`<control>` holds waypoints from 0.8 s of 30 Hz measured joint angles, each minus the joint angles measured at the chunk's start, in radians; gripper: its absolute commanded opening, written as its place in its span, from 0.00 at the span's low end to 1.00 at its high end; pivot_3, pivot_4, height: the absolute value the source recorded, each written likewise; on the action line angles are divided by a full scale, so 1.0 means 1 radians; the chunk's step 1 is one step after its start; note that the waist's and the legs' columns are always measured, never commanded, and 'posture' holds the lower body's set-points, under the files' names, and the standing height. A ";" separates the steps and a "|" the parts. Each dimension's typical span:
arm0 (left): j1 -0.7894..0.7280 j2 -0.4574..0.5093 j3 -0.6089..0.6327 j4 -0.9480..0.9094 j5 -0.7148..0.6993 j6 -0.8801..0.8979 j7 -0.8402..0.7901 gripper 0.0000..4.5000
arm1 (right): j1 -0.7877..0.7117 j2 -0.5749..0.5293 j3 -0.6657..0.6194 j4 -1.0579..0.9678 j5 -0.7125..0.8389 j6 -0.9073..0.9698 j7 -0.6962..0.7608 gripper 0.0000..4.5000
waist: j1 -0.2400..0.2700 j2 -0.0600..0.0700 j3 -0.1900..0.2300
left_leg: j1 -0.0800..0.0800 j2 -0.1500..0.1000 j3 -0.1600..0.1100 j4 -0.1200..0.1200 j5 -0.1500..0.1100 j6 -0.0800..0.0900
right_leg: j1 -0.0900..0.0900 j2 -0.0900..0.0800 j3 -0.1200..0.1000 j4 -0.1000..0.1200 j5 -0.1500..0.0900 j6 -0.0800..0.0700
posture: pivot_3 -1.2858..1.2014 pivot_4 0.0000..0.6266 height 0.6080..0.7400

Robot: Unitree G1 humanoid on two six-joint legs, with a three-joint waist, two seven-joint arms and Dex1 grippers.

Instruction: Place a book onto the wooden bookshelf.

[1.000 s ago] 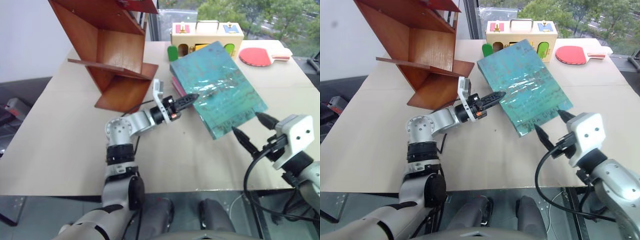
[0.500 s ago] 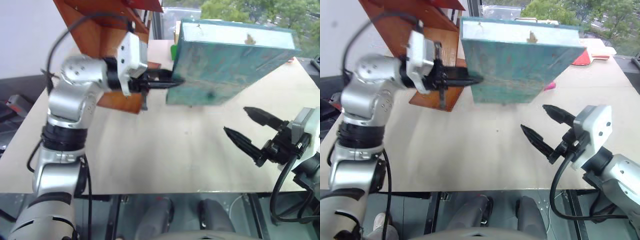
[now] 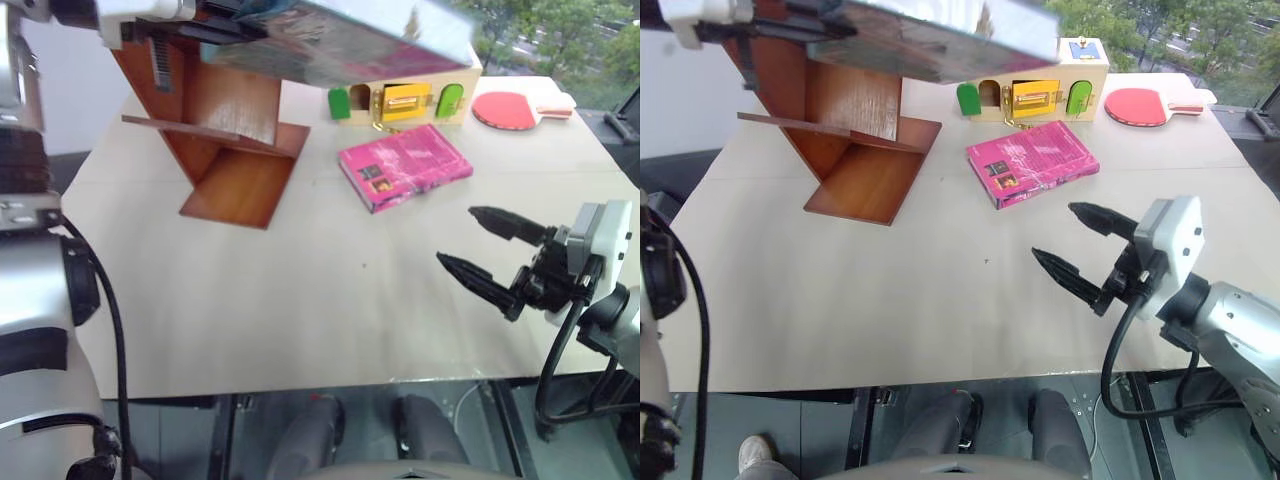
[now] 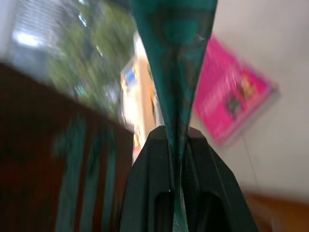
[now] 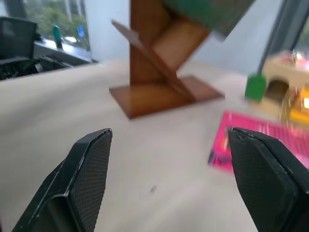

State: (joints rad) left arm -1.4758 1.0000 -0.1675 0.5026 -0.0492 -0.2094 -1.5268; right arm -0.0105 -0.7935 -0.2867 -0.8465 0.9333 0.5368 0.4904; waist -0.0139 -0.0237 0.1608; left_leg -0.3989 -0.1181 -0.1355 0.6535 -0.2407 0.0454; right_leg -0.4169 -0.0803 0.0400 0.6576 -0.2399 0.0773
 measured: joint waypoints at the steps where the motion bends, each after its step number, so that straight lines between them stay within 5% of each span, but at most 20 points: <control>1: -0.034 0.028 -0.017 0.028 0.036 -0.015 -0.030 0.02 | -0.005 0.002 0.003 0.008 -0.007 -0.002 0.011 0.87 | 0.000 0.000 0.000 | 0.000 0.000 0.000 0.000 0.000 0.000 | 0.000 0.000 0.000 0.000 0.000 0.000 | 0.52 0.24 1.00; 6: -0.071 0.110 -0.089 0.145 0.208 -0.089 -0.057 0.02 | -0.090 0.007 0.036 0.049 -0.040 -0.007 0.033 0.87 | -0.003 0.001 0.001 | 0.001 0.000 0.000 0.000 0.000 0.000 | 0.000 0.000 0.000 0.001 0.000 0.000 | 0.52 0.24 1.00; 9: 0.033 0.132 -0.108 0.164 0.277 -0.104 -0.018 0.02 | -0.180 0.010 0.083 0.075 -0.075 -0.001 0.027 0.87 | -0.003 0.001 0.001 | 0.001 0.000 0.000 0.000 0.000 0.000 | 0.000 0.000 0.000 0.003 0.000 0.000 | 0.52 0.24 1.00; 14: 0.164 0.064 -0.097 0.147 0.302 -0.148 0.132 0.02 | -0.355 0.042 0.193 0.118 -0.124 0.022 0.019 0.87 | 0.004 0.004 -0.001 | 0.006 0.000 -0.002 0.002 -0.002 0.004 | 0.004 -0.001 -0.002 0.005 0.000 0.000 | 0.52 0.24 1.00; 24: 0.184 0.026 -0.115 0.373 0.377 -0.281 0.292 0.98 | -0.400 0.080 0.242 0.148 -0.166 0.055 0.015 0.87 | 0.000 0.006 -0.002 | 0.000 0.000 -0.002 0.003 -0.001 0.001 | 0.000 0.000 -0.002 0.005 0.000 0.000 | 0.52 0.24 1.00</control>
State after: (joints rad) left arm -1.2919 1.0261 -0.2830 0.8758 0.3281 -0.4906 -1.2346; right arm -0.4106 -0.7139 -0.0446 -0.6980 0.7668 0.5916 0.5052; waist -0.0143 -0.0181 0.1587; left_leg -0.3984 -0.1185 -0.1377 0.6563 -0.2413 0.0465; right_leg -0.4170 -0.0806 0.0378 0.6629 -0.2400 0.0774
